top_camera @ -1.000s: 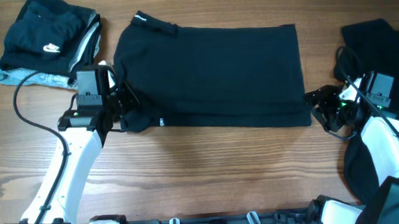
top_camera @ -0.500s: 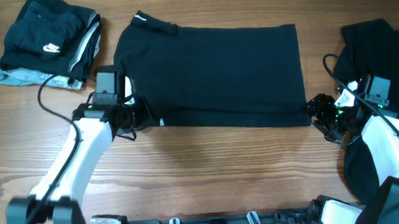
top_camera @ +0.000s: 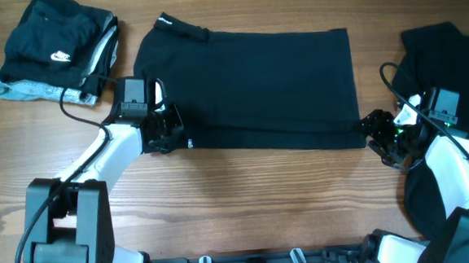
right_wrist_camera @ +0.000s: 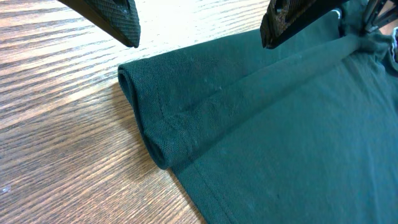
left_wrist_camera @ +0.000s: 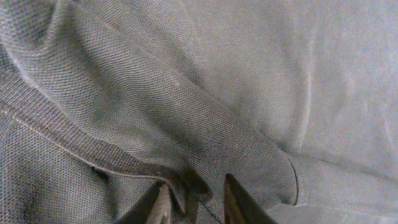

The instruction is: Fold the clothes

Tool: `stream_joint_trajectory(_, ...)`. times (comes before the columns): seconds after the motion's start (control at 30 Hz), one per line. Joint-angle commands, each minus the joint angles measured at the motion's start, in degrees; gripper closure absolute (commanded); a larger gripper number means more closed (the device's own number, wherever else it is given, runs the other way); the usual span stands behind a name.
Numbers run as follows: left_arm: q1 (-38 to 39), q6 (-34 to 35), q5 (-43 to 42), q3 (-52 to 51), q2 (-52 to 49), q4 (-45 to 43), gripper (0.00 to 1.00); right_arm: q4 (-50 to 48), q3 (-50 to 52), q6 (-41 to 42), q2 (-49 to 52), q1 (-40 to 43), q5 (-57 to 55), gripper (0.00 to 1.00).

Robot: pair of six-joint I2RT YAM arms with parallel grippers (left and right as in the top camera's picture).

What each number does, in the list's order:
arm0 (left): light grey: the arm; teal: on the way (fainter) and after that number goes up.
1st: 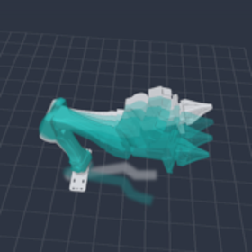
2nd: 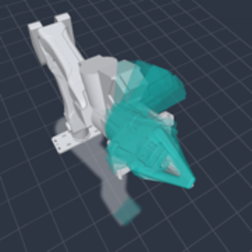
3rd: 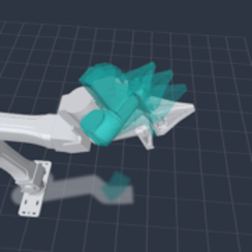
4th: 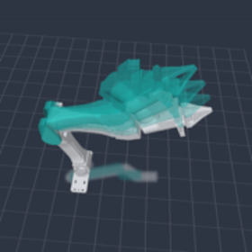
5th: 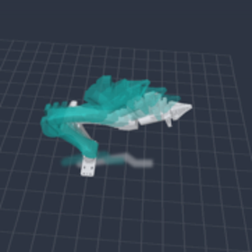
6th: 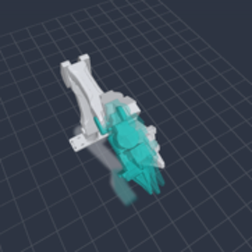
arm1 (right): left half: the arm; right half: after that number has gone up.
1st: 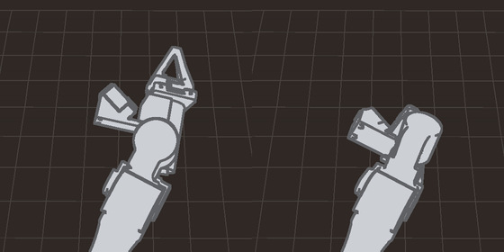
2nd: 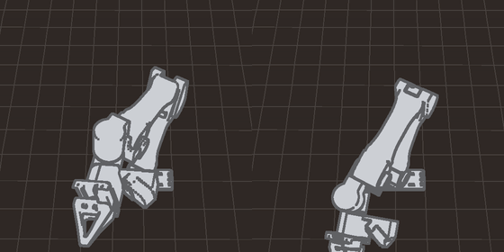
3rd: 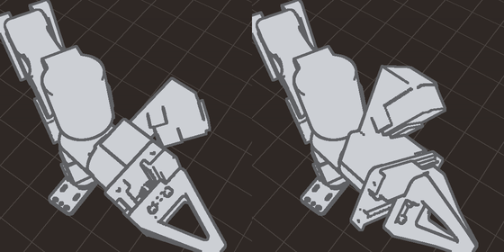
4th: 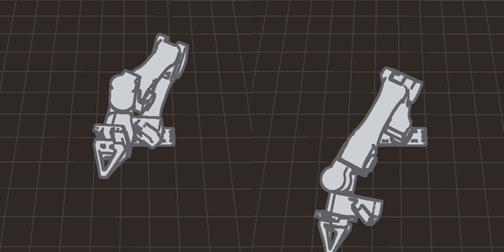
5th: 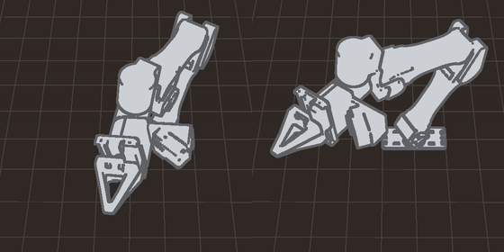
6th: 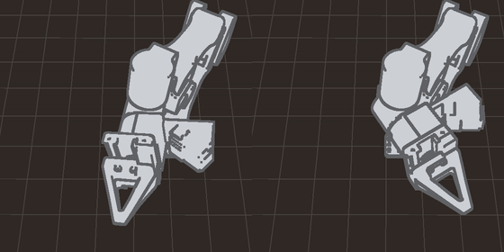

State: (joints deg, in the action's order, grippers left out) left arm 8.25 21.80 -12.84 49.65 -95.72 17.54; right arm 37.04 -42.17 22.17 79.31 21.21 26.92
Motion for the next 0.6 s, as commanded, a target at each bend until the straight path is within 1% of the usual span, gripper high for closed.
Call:
stream_joint_trajectory(0.0, 0.28, -0.37, 0.46, -0.31, -0.94, -0.63, 0.96, -0.17, -1.33, -1.14, 0.48, -0.13, -0.42, 0.33)
stream_joint_trajectory(0.07, 0.28, -0.37, -4.22, 0.98, -0.7, -1.79, 0.96, -0.15, -1.33, -1.11, 0.48, -0.13, -0.42, 0.33)
stream_joint_trajectory(0.17, 0.28, 0.13, -7.02, 5.22, -0.5, -3.04, 0.96, -0.31, -1.33, -1.11, 0.48, -0.13, -0.42, 0.33)
stream_joint_trajectory(0.23, 0.59, 2.4, -9.29, 6.32, -0.5, -7.8, 0.96, -0.31, -1.33, -0.98, 0.48, -0.13, -0.42, 0.32)
stream_joint_trajectory(0.3, 2.19, 2.67, -9.25, 6.32, -0.59, -10.43, 0.96, -0.31, -1.33, -1.01, 0.48, -0.13, -0.42, 0.33)
stream_joint_trajectory(0.37, 3.8, 2.62, -9.11, 6.29, -0.72, -11.26, 0.96, -0.37, -1.33, -1.01, 0.48, -0.13, -0.42, 0.33)
stream_joint_trajectory(0.47, 6.1, 2.6, -5.68, 6.29, -0.72, -11.8, 0.96, -0.39, -1.33, -0.98, 0.48, -0.13, -0.42, 0.32)
stream_joint_trajectory(0.57, 7.06, 2.62, -5.53, 6.29, -0.74, -13.51, 0.96, -0.42, -1.33, -0.98, 0.48, -0.13, -0.39, 0.33)
